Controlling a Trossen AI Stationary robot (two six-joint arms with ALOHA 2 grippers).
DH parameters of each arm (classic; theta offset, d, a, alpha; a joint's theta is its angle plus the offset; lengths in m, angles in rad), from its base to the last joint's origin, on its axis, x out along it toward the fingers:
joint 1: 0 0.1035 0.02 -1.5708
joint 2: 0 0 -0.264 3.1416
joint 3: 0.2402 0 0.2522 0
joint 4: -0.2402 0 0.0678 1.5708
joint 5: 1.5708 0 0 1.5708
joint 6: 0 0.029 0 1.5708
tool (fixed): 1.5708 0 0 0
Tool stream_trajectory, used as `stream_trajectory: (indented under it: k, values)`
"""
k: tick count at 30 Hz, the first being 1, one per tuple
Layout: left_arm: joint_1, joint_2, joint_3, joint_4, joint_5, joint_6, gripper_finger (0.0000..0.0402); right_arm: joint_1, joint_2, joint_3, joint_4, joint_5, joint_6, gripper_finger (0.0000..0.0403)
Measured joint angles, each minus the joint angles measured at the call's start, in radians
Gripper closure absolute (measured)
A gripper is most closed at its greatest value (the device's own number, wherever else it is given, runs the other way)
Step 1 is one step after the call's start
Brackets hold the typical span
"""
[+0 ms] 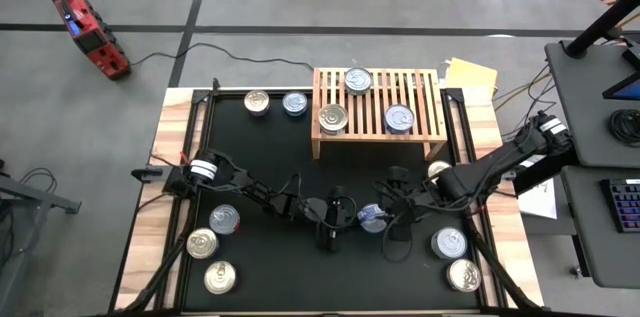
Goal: Stack canned seafood by type on shelf
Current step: Stack the blue tuna can on top of the blue tuna can on the shelf
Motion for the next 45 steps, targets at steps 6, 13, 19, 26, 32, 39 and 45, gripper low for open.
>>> stream_trajectory:
  k: [6, 13, 19, 26, 32, 39, 45]
  values:
    - [0.0, 0.0, 0.0, 0.0, 0.0, 0.0, 0.0401, -0.004, 0.0, -0.047, 0.055, 0.0, 0.0, 0.0133]
    - [0.0, -0.001, 0.0, 0.0, 0.0, 0.0, 0.0401, -0.01, 0.0, -0.069, 0.097, 0.002, 0.003, 0.0123]
    - [0.0, -0.001, 0.0, 0.0, 0.0, 0.0, 0.0401, -0.015, 0.0, -0.109, 0.155, 0.0, 0.003, 0.011]
    - [0.0, -0.001, 0.0, 0.0, 0.0, 0.0, 0.0401, -0.015, 0.0, -0.127, 0.182, 0.0, 0.013, 0.0107]
    - [0.0, -0.001, 0.0, 0.0, 0.0, 0.0, 0.0401, -0.015, 0.005, -0.127, 0.195, 0.0, 0.012, 0.0119]
    - [0.0, -0.001, 0.0, 0.029, -0.001, 0.0, 0.0401, -0.017, 0.102, -0.124, 0.2, -0.015, 0.002, 0.0134]
    - [0.0, -0.001, 0.0, 0.027, -0.002, 0.0, 0.0401, -0.019, 0.122, -0.106, 0.199, -0.041, 0.011, 0.0153]
